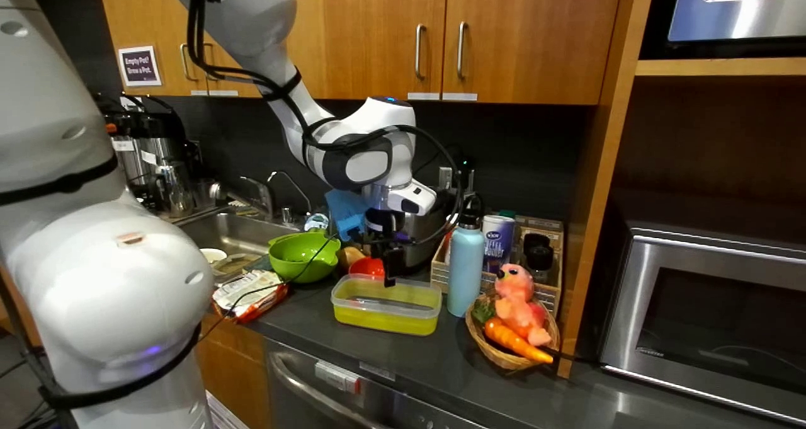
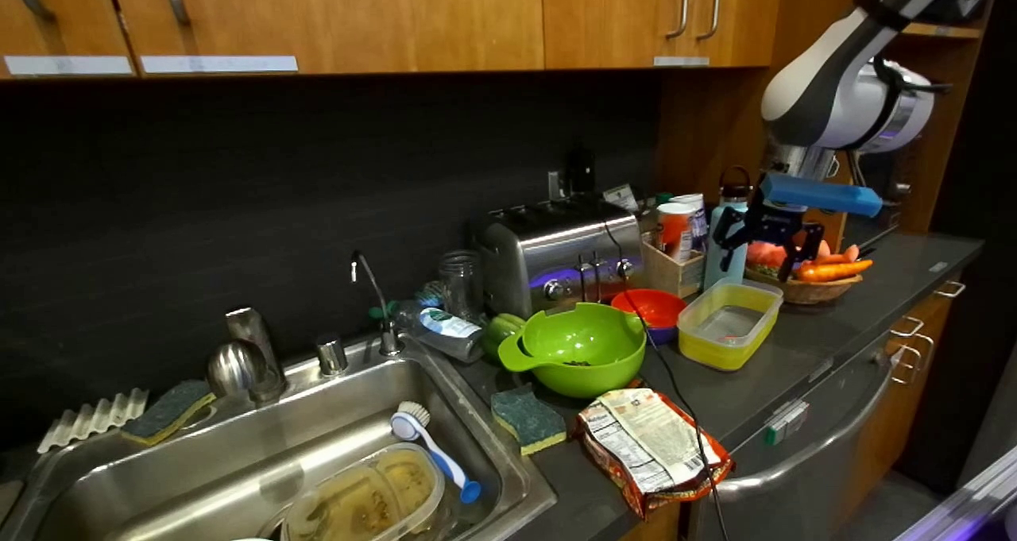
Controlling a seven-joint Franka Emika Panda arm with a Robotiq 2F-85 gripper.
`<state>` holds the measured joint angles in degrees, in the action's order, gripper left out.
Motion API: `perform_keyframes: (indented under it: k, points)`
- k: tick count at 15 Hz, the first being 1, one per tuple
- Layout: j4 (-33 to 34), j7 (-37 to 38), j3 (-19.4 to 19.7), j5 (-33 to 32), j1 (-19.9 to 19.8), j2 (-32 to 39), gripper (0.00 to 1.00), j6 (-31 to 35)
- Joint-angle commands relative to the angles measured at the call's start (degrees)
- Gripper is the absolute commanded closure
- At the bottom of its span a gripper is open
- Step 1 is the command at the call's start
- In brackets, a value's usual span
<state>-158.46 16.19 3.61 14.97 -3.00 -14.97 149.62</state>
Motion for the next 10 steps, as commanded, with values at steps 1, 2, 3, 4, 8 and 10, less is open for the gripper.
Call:
perform_keyframes:
  k: [1,2,3,4,8,10]
  points:
    - [0.41,-3.17,-0.42,1.77,1.95,-1.75,0.0,-4.16]
    - [0.84,-3.83,-0.32,2.19,2.36,-1.42,0.0,-5.1]
    - [1.19,-4.66,-0.17,2.74,2.72,-0.51,0.0,-5.3]
    - [0.67,-2.63,-0.69,1.29,1.59,-0.61,0.0,-3.88]
    - [0.71,-3.51,-0.7,1.57,1.96,-0.46,0.0,-4.39]
    - [0.74,-3.56,-0.7,1.57,1.96,-0.46,0.0,-4.45]
